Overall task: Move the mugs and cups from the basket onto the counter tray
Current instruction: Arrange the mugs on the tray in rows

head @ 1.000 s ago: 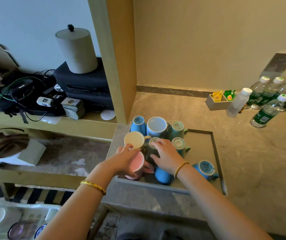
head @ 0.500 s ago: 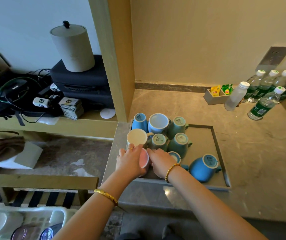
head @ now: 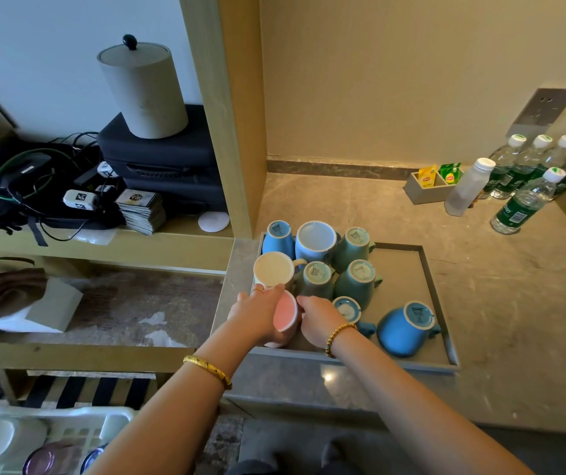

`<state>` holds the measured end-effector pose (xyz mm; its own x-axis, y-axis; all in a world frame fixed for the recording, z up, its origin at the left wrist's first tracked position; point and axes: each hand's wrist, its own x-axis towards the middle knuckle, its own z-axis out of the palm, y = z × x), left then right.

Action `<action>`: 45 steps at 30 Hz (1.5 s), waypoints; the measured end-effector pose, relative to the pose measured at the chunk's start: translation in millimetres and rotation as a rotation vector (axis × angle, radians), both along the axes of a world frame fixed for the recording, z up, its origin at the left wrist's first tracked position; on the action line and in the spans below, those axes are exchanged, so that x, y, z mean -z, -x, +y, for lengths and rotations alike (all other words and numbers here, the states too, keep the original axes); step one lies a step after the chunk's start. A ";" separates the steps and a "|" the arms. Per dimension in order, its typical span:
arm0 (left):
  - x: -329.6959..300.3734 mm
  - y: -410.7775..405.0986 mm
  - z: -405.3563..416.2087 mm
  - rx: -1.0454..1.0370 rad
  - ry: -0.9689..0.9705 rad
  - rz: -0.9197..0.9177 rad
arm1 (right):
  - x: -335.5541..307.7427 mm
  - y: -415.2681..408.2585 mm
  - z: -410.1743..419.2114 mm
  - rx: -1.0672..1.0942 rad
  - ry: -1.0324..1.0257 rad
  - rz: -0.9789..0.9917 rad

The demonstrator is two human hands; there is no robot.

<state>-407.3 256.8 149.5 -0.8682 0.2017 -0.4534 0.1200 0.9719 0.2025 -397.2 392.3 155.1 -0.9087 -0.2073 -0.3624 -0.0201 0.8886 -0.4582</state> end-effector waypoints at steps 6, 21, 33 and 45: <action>-6.1 -2.0 4.5 0.032 0.030 0.069 | 5.8 -5.0 -5.4 0.000 -0.005 0.049; 4.4 -6.0 -6.0 -0.203 -0.114 0.007 | -4.9 -1.5 -21.8 0.094 0.393 -0.017; -6.4 -4.2 0.1 -0.119 0.054 0.030 | 12.4 -5.4 -12.7 0.101 0.133 -0.158; -18.9 18.8 -0.2 0.120 0.174 0.033 | -2.6 4.6 33.6 0.178 -0.317 0.299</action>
<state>-426.1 256.6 168.4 -0.8576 0.2259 -0.4621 0.2408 0.9702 0.0274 -401.8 425.9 157.7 -0.9943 0.0395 -0.0994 0.0552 0.9855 -0.1605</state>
